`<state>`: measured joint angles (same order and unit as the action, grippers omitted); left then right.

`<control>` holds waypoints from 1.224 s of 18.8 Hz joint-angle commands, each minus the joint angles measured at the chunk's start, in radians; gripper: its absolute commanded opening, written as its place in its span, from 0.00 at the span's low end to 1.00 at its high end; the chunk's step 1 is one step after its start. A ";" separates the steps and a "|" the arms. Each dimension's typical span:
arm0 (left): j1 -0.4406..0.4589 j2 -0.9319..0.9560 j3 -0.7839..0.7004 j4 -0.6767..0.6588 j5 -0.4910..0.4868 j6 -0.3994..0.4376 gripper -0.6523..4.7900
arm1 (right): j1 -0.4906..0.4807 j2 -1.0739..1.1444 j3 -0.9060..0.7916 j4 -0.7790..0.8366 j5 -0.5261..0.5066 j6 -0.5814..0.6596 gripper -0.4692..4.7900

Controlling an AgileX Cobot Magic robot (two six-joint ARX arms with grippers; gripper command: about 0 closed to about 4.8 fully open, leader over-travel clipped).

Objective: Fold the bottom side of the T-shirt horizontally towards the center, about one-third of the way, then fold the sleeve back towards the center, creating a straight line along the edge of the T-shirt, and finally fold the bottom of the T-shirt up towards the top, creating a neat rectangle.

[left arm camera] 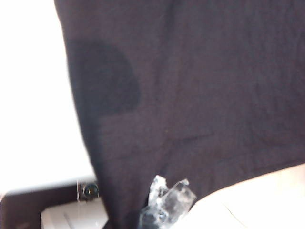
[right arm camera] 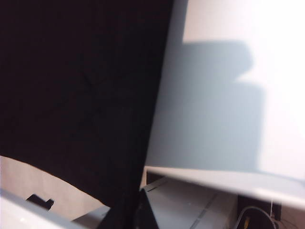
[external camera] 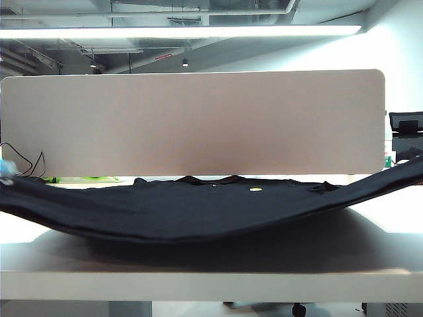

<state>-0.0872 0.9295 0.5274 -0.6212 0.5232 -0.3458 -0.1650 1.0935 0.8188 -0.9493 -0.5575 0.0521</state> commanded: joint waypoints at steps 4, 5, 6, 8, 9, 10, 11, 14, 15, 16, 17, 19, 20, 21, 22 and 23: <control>0.002 -0.290 0.006 -0.229 0.007 -0.023 0.11 | 0.059 -0.345 0.001 -0.153 0.009 0.052 0.08; 0.002 -0.362 0.010 -0.242 -0.010 -0.066 0.11 | 0.068 -0.426 0.001 -0.160 0.014 0.089 0.08; 0.002 -0.397 0.014 -0.252 -0.015 -0.080 0.11 | 0.072 -0.463 0.001 -0.163 0.025 0.109 0.08; 0.001 -0.503 0.034 -0.319 -0.017 -0.115 0.11 | 0.082 -0.590 0.001 -0.209 0.109 0.135 0.08; 0.002 -0.530 0.040 -0.348 -0.028 -0.115 0.11 | 0.087 -0.620 0.001 -0.232 0.128 0.135 0.08; 0.002 -0.585 0.056 -0.420 -0.069 -0.115 0.11 | 0.101 -0.665 0.001 -0.287 0.140 0.139 0.08; 0.002 -0.607 0.061 -0.449 -0.078 -0.115 0.11 | 0.106 -0.679 0.001 -0.314 0.140 0.139 0.08; 0.002 -0.741 0.101 -0.653 -0.077 -0.116 0.11 | 0.126 -0.787 0.000 -0.439 0.140 0.160 0.08; 0.002 -0.763 0.111 -0.681 -0.078 -0.121 0.11 | 0.125 -0.818 0.001 -0.439 0.138 0.178 0.08; 0.002 -0.797 0.132 -0.702 -0.077 -0.130 0.11 | 0.125 -0.862 0.001 -0.439 0.136 0.217 0.08; 0.002 -0.811 0.149 -0.701 -0.078 -0.164 0.11 | 0.125 -0.884 0.001 -0.439 0.137 0.229 0.08; 0.002 -0.807 0.161 -0.654 -0.102 -0.167 0.11 | 0.125 -0.865 0.001 -0.437 0.142 0.227 0.08; 0.002 -0.789 0.161 -0.607 -0.105 -0.174 0.11 | 0.125 -0.836 0.001 -0.425 0.143 0.204 0.08; 0.002 -0.760 0.161 -0.548 -0.111 -0.183 0.11 | 0.125 -0.807 0.000 -0.398 0.168 0.190 0.08; 0.002 -0.689 0.161 -0.438 -0.148 -0.182 0.11 | 0.125 -0.732 0.000 -0.295 0.191 0.182 0.08; 0.002 -0.605 0.161 -0.340 -0.155 -0.162 0.11 | 0.125 -0.656 0.001 -0.204 0.216 0.161 0.08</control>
<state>-0.0875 0.2878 0.6857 -1.0512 0.3874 -0.5247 -0.0402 0.3977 0.8169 -1.2453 -0.3706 0.2356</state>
